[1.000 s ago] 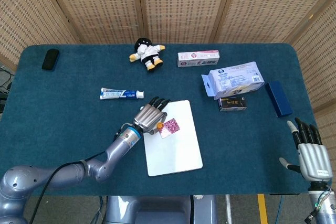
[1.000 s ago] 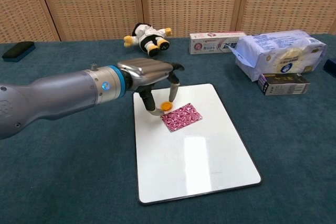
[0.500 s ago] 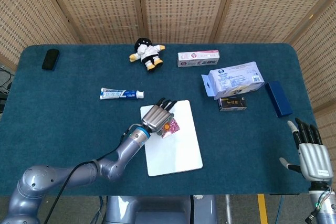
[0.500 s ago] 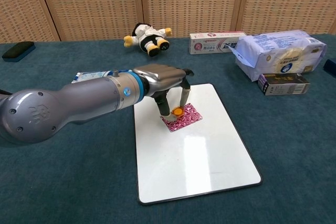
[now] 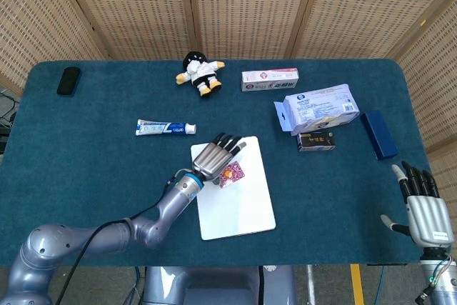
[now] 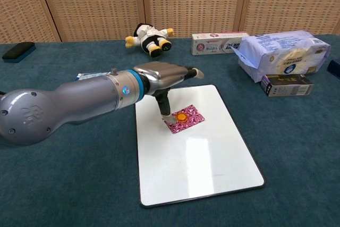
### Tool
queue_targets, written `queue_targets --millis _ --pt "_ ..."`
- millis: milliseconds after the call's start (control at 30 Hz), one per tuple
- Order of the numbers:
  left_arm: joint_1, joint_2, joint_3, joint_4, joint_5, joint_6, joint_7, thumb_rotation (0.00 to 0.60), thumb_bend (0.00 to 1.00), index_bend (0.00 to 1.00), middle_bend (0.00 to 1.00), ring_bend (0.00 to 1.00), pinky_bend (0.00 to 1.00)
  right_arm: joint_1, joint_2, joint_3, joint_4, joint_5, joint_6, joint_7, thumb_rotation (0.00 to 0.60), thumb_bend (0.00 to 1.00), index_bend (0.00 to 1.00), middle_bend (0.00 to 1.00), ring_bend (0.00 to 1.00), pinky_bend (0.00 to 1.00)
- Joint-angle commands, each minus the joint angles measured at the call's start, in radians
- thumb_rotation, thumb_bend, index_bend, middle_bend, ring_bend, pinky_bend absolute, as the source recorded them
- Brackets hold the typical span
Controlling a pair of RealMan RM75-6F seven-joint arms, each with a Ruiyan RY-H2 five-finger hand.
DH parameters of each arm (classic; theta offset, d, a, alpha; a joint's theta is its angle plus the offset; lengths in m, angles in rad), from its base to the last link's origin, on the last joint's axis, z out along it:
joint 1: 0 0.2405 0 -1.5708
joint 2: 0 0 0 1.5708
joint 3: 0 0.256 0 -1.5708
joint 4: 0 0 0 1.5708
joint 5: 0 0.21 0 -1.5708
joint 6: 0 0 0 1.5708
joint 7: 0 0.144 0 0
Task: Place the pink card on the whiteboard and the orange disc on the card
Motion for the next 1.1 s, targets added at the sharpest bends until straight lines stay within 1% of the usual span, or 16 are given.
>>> queue_targets --millis 33,67,133,200,267,400,500,600,700,833,933,1000,1100 --pt "0.028 0.06 0.002 -0.069 0.037 0.046 -0.02 0.6 0.13 0.0 0.0 0.0 0.0 -0.001 -0.001 0.0 0.001 0.001 0.0 0.0 0.6 0.0 0.0 0.03 0.0 0.0" --pt "0.041 0.087 0.005 -0.098 0.051 0.062 -0.027 0.6 0.12 0.0 0.0 0.0 0.0 -0.001 -0.001 0.0 0.001 0.002 0.001 0.0 0.6 0.0 0.0 0.03 0.0 0.0" --pt "0.066 0.146 0.011 -0.154 0.081 0.095 -0.038 0.6 0.05 0.0 0.0 0.0 0.0 -0.002 -0.001 0.0 0.001 0.001 0.002 0.0 0.6 0.0 0.0 0.03 0.0 0.0" --pt "0.096 0.213 0.028 -0.211 0.123 0.132 -0.044 0.6 0.01 0.0 0.0 0.0 0.0 -0.002 -0.001 0.0 0.0 0.0 0.004 -0.002 0.6 0.0 0.0 0.03 0.0 0.0" --pt "0.13 0.281 0.048 -0.264 0.17 0.177 -0.054 0.6 0.0 0.0 0.0 0.0 0.0 -0.003 -0.002 0.0 0.0 -0.001 0.006 -0.003 0.6 0.0 0.0 0.03 0.0 0.0" --pt "0.247 0.452 0.109 -0.37 0.299 0.324 -0.111 0.6 0.0 0.0 0.0 0.0 0.0 -0.004 -0.003 -0.001 -0.001 -0.004 0.01 -0.008 0.6 0.0 0.0 0.03 0.0 0.0" --pt "0.345 0.556 0.154 -0.406 0.377 0.437 -0.197 0.6 0.0 0.0 0.0 0.0 0.0 -0.004 -0.003 -0.001 -0.003 -0.005 0.011 -0.012 0.6 0.0 0.0 0.03 0.0 0.0" --pt "0.45 0.623 0.208 -0.4 0.43 0.533 -0.315 0.6 0.0 0.0 0.0 0.0 0.0 -0.004 -0.003 -0.001 -0.006 -0.006 0.011 -0.015 0.6 0.0 0.0 0.03 0.0 0.0" --pt "0.548 0.648 0.25 -0.37 0.463 0.621 -0.443 0.6 0.0 0.0 0.0 0.0 0.0 -0.003 -0.003 -0.001 -0.009 -0.007 0.011 -0.02 0.6 0.0 0.0 0.03 0.0 0.0" --pt "0.681 0.638 0.293 -0.299 0.496 0.743 -0.618 0.6 0.0 0.0 0.0 0.0 0.0 -0.004 -0.004 -0.002 -0.014 -0.011 0.016 -0.028 0.6 0.0 0.0 0.04 0.0 0.0" --pt "0.755 0.618 0.32 -0.24 0.516 0.808 -0.66 0.6 0.0 0.0 0.0 0.0 0.0 -0.004 -0.004 -0.002 -0.018 -0.011 0.015 -0.035 0.6 0.0 0.0 0.04 0.0 0.0" --pt "0.788 0.615 0.333 -0.235 0.523 0.821 -0.684 0.6 0.0 0.0 0.0 0.0 0.0 -0.003 -0.003 -0.002 -0.019 -0.011 0.014 -0.036 0.6 0.0 0.0 0.04 0.0 0.0" --pt "0.812 0.627 0.338 -0.244 0.531 0.823 -0.697 0.6 0.0 0.0 0.0 0.0 0.0 -0.006 -0.004 -0.003 -0.019 -0.013 0.019 -0.035 0.6 0.0 0.0 0.04 0.0 0.0"
